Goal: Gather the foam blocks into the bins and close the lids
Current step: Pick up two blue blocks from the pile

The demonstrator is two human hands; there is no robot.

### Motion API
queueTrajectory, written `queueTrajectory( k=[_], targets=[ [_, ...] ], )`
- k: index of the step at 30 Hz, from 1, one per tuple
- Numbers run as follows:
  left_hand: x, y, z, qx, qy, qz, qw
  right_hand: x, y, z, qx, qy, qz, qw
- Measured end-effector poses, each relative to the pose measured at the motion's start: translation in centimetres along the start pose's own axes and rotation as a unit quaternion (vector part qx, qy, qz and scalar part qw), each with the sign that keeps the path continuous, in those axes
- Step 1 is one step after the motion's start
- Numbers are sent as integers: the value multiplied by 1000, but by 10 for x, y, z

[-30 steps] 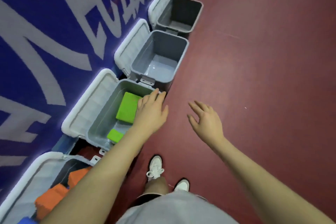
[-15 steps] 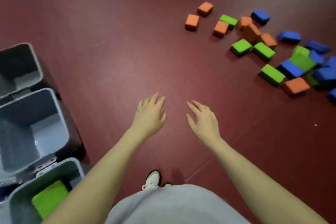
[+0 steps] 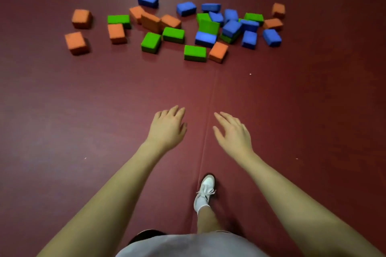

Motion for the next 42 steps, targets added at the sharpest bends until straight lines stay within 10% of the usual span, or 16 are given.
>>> queueTrajectory(
  k=[17, 42],
  targets=[
    [-43, -116, 332, 72, -13, 12, 997, -113, -162, 265, 82, -33, 5, 996],
    [-103, -38, 796, 96, -19, -14, 995, -150, -209, 725, 96, -36, -43, 994]
  ],
)
Point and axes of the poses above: each hand's wrist, its own z-axis towards the middle knuckle, its own x-axis out of the palm, y = z × x, the point moved 5 cm from there along z, towards the middle knuckle, and after that the axes turned 6 degrees about x, right-handed, at the moved point
